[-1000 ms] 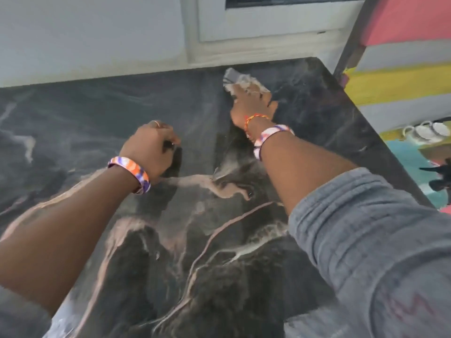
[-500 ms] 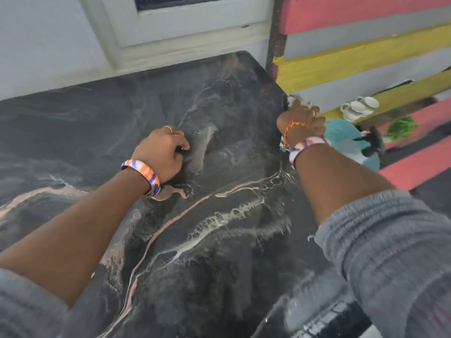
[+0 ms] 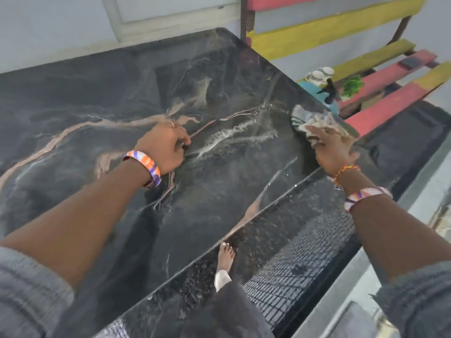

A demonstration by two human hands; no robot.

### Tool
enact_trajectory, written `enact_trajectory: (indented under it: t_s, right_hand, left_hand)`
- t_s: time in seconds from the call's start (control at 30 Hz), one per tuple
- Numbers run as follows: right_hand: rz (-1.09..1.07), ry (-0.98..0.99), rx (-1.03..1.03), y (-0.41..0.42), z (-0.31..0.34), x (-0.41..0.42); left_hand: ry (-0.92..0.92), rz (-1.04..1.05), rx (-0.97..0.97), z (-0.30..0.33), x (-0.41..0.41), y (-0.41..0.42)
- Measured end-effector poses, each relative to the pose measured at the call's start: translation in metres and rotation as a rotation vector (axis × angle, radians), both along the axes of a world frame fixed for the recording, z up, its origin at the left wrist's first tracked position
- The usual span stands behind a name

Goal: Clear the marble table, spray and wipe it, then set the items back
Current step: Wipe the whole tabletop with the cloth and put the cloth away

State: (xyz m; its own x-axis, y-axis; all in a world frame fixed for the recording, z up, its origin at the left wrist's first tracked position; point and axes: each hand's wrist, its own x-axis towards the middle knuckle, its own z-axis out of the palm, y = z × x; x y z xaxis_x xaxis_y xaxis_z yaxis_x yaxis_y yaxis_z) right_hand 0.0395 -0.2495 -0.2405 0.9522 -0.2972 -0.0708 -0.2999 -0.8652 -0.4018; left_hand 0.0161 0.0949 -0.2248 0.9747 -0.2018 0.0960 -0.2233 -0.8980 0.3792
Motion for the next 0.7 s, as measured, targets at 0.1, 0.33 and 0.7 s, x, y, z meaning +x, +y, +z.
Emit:
enact_trajectory:
  t_s: [0.1, 0.33, 0.7]
  right_hand:
    - [0.3, -0.053, -0.014, 0.033, -0.005, -0.037]
    - [0.615, -0.186, 0.142, 0.148, -0.021, -0.149]
    - [0.965, 0.305, 1.097, 0.175, 0.015, -0.22]
  left_hand:
    - [-0.002, 0.042, -0.016, -0.002, -0.031, 0.01]
    - [-0.021, 0.099, -0.016, 0.006, -0.077, 0.027]
    - [0.002, 0.208, 0.041, 0.044, -0.091, 0.03]
